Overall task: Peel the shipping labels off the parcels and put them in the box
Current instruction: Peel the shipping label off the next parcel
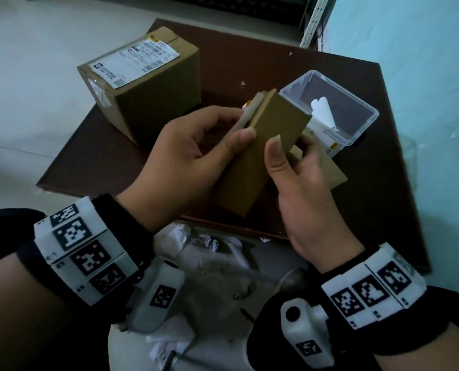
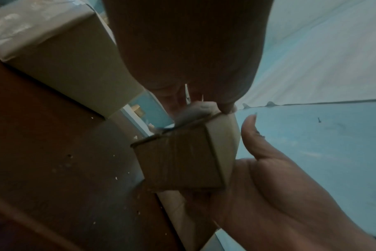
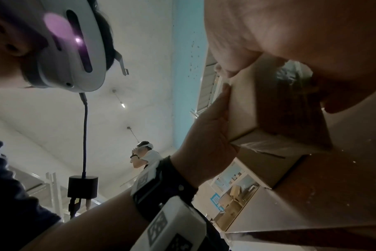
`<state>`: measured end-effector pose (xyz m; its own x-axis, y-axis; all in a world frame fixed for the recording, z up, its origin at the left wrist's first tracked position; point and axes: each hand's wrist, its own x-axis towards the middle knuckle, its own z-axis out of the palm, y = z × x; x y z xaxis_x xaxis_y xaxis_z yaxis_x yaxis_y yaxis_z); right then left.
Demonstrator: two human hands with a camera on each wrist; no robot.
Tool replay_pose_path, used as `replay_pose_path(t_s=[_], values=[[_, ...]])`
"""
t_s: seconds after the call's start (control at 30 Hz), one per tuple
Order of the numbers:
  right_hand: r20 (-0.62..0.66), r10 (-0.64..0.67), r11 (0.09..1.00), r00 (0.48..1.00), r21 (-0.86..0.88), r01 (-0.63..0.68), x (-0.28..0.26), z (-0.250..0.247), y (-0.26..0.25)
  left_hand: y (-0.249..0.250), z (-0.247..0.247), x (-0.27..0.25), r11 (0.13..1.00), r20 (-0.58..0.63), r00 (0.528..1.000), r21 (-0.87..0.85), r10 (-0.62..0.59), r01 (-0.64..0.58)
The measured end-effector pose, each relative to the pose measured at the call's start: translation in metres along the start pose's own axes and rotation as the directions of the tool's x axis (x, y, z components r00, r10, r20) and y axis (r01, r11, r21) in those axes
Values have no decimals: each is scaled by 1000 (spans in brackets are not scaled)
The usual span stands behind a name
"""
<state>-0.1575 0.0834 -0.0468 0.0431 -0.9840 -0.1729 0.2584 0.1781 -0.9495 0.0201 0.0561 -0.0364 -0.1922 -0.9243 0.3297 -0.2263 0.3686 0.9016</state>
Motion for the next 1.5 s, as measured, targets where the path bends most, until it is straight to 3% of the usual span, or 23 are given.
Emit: replay_pose_path(t_s=[0.1, 0.2, 0.3, 0.4, 0.5, 0.7, 0.87, 1.07, 1.27, 1.37, 1.43, 1.5], values=[[-9, -16, 1000, 1000, 2, 16, 1, -2, -2, -1, -3, 3, 999, -1, 1000, -51, 17, -17], [-18, -24, 999, 1000, -37, 23, 2, -5, -3, 0, -5, 3, 999, 2, 1000, 24, 20, -20], [-19, -14, 998, 1000, -63, 13, 1, -4, -4, 2, -6, 6, 988, -39, 988, -42, -150, 148], [16, -11, 998, 1000, -57, 12, 1, -4, -7, 3, -9, 12, 919, -52, 931, -187, -362, 347], [13, -34, 997, 999, -63, 35, 0, -2, -7, 4, -14, 15, 859, -23, 897, -300, -441, 415], [21, -65, 994, 998, -87, 66, -1, -6, -6, 9, -10, 6, 938, -1, 966, -241, -258, 250], [48, -154, 944, 987, -287, 162, 0, -9, 4, 5, -6, 3, 997, -19, 998, 46, -60, 61], [110, -232, 900, 966, -354, 256, 4, -12, 5, -3, -9, 7, 995, -47, 995, 53, -84, 87], [115, -280, 895, 953, -328, 303, 3, -8, 5, 2, -7, 11, 948, -133, 953, -204, -274, 244], [116, -283, 895, 952, -326, 306, 1, -6, 2, 5, -5, 10, 938, -87, 962, -259, -259, 229], [122, -279, 896, 953, -323, 304, 1, -5, 0, 6, -3, 6, 970, -62, 981, -171, -184, 171], [129, -275, 891, 953, -337, 303, 1, -6, 1, 4, -2, 2, 995, -53, 995, 50, -80, 83]])
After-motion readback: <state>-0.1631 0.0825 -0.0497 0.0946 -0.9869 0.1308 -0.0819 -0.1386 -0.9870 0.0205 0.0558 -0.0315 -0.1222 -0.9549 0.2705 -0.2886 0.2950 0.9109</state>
